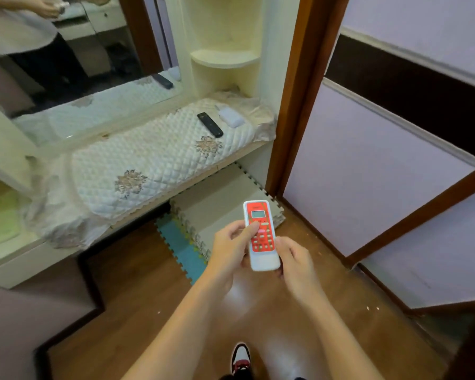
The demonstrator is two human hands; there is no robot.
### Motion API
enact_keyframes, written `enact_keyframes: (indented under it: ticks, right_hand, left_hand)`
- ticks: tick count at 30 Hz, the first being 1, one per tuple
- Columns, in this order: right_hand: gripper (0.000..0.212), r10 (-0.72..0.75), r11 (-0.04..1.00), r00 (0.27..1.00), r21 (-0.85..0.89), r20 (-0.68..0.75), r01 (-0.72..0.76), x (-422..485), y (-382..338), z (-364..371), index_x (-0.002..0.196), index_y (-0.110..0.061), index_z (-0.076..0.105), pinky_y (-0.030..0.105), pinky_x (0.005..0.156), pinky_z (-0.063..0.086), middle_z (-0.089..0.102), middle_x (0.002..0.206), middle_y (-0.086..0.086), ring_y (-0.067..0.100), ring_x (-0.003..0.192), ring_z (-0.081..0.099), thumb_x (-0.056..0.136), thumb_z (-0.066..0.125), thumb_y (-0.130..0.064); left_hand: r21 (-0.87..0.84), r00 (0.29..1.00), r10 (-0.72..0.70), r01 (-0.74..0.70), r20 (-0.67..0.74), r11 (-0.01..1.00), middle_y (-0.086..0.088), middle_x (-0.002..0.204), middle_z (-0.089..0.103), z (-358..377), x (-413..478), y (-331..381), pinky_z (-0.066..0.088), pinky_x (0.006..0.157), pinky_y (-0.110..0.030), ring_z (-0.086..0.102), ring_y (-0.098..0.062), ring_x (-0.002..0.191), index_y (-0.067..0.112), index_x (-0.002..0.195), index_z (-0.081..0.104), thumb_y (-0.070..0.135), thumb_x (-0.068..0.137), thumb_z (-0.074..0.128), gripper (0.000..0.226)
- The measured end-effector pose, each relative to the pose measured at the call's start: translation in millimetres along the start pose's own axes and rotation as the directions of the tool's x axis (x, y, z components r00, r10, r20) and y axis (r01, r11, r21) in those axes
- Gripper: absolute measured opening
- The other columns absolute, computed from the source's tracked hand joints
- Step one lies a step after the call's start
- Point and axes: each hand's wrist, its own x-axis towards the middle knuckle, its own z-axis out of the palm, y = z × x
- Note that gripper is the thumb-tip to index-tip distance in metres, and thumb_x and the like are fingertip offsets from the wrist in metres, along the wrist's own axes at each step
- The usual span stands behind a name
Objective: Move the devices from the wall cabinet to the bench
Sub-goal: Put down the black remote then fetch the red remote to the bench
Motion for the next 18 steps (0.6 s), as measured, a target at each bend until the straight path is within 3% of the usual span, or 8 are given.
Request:
enact_keyframes:
  ticks: [5,8,12,15,18]
  right_hand:
    - [0.031,0.013,0.998,0.998,-0.063,0.063,-0.009,52.2,-2.0,10.9,0.094,-0.023,0.073,0.028,0.052,0.04,0.07,0.074,0.0,0.008,0.058,0.051,0.104,0.044,-0.033]
    - [0.03,-0.003,0.995,0.995,-0.103,0.104,0.014,92.0,-5.5,15.7,0.095,-0.029,0.073,0.031,0.054,0.041,0.071,0.076,0.005,0.01,0.06,0.053,0.102,0.045,-0.037]
    - [0.03,-0.015,0.994,0.983,-0.106,0.184,0.035,152.0,-15.5,20.4,0.097,-0.023,0.073,0.025,0.054,0.041,0.071,0.074,-0.004,0.006,0.06,0.057,0.103,0.045,-0.032]
    - [0.03,-0.021,0.995,0.965,-0.092,0.262,0.046,204.5,-29.2,19.0,0.096,-0.019,0.072,0.024,0.054,0.04,0.068,0.07,-0.006,0.007,0.058,0.053,0.104,0.045,-0.03]
    - [0.028,-0.032,0.995,0.929,-0.075,0.369,0.064,268.9,-45.9,12.0,0.093,-0.014,0.069,0.021,0.049,0.035,0.056,0.06,-0.007,0.007,0.053,0.044,0.103,0.048,-0.029]
  left_hand:
    - [-0.049,0.999,-0.033,0.031,-0.033,0.998,-0.01,0.102,0.079,-14.4,39.2,15.9,0.055,0.054,-0.026,0.077,-0.018,0.081,0.014,0.11,0.073,0.031,0.097,0.065,0.023]
    - [-0.114,0.997,-0.052,0.045,-0.059,0.992,-0.012,0.103,0.078,-19.8,68.3,27.9,0.057,0.055,-0.025,0.076,-0.017,0.077,0.01,0.111,0.073,0.025,0.098,0.064,0.021]
    - [-0.084,0.991,-0.044,0.033,-0.129,0.996,-0.009,0.102,0.079,-23.0,117.2,43.5,0.063,0.068,-0.038,0.076,-0.023,0.086,0.016,0.107,0.075,0.031,0.097,0.065,0.021]
    - [-0.088,0.982,-0.028,0.012,-0.187,0.996,-0.006,0.1,0.079,-19.0,161.8,63.7,0.058,0.057,-0.029,0.075,-0.018,0.08,0.017,0.106,0.076,0.034,0.096,0.066,0.022]
    - [-0.109,0.969,-0.004,-0.023,-0.246,0.994,-0.005,0.1,0.08,-9.5,210.1,89.3,0.057,0.062,-0.031,0.076,-0.02,0.086,0.018,0.106,0.076,0.037,0.095,0.066,0.024]
